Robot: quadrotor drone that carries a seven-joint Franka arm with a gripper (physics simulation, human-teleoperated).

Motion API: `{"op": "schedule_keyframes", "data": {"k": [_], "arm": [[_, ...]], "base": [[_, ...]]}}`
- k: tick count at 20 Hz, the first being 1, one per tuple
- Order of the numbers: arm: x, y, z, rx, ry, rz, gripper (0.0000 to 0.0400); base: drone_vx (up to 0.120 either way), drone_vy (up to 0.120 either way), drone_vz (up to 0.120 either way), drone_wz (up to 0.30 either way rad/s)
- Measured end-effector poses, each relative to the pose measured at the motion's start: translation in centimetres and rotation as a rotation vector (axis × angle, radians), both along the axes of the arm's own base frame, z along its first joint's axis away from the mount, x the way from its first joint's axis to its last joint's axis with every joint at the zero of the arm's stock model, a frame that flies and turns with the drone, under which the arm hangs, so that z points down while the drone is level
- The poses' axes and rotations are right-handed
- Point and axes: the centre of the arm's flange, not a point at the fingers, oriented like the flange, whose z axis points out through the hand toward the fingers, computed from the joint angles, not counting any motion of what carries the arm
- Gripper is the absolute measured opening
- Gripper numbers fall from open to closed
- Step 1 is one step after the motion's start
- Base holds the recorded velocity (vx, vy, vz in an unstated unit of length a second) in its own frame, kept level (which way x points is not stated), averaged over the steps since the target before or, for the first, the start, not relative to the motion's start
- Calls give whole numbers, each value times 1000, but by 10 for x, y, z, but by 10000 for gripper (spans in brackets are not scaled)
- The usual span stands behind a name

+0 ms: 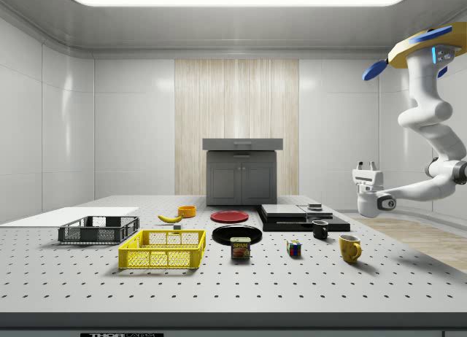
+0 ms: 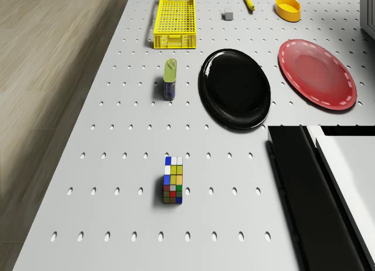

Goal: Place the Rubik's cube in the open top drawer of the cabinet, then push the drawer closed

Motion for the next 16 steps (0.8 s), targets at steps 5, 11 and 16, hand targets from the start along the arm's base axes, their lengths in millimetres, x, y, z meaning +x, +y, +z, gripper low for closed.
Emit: {"op": "schedule_keyframes", "data": {"k": [5, 11, 16], "arm": [[0, 1, 0, -8, -4, 0, 400], [-1, 3, 0, -34, -8, -1, 400], [-1, 9, 0, -87, -12, -2, 400]], "base": [[120, 120, 0, 0], [120, 113, 0, 0], [120, 0, 0, 0]]}}
